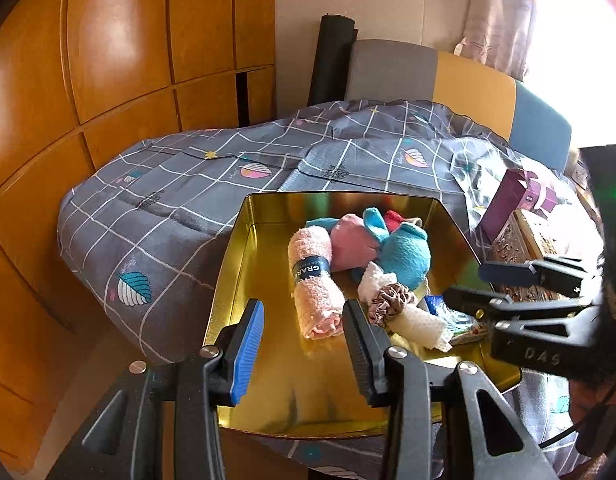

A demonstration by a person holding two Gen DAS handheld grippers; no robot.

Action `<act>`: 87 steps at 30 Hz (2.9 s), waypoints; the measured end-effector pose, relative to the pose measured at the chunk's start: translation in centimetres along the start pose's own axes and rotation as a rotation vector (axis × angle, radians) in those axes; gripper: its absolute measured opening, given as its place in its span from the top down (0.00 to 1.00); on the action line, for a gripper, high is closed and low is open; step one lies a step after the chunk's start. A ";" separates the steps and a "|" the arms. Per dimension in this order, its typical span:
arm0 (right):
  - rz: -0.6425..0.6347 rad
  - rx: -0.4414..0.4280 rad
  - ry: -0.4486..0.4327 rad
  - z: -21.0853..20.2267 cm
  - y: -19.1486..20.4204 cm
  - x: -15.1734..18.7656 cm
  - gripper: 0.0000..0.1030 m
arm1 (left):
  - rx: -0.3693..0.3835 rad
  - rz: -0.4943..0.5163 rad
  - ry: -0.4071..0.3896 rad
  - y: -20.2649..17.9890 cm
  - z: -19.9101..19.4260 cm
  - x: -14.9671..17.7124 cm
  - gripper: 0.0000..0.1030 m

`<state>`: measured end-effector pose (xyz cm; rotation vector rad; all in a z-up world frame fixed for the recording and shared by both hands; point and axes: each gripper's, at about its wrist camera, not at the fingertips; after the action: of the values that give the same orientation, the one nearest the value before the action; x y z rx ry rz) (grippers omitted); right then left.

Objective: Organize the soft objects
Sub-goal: 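Lower the waffle cloth into the tray and open the right gripper, then move both grippers back from the tray to the remaining pile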

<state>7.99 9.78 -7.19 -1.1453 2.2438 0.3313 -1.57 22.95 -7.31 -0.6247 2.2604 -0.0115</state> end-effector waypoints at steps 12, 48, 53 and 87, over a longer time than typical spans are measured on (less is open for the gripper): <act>0.015 0.091 -0.083 -3.6 -1.1 0.3 0.48 | 0.011 0.055 -0.004 -1.5 -0.5 0.3 0.60; 0.463 0.585 -0.126 -19.7 -22.4 16.8 0.40 | 0.099 0.323 -0.039 -11.7 -2.8 1.5 0.60; 0.561 0.642 -0.085 -20.3 -25.5 20.8 0.39 | 0.121 0.371 -0.044 -13.6 -3.3 2.0 0.60; 1.130 0.696 0.061 -20.9 -33.7 35.7 0.35 | 0.452 0.685 0.014 -34.5 -5.2 4.7 0.60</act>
<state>10.52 -43.39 -10.72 0.5233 2.5127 -0.0834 7.06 -10.45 0.00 0.3931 2.2668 -0.1819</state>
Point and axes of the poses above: each gripper's, at about its wrist camera, not at the fingertips, and z roughly the way its jaws point, y to its left, x to its underside, and after that the axes turned 14 degrees about -z, right-handed
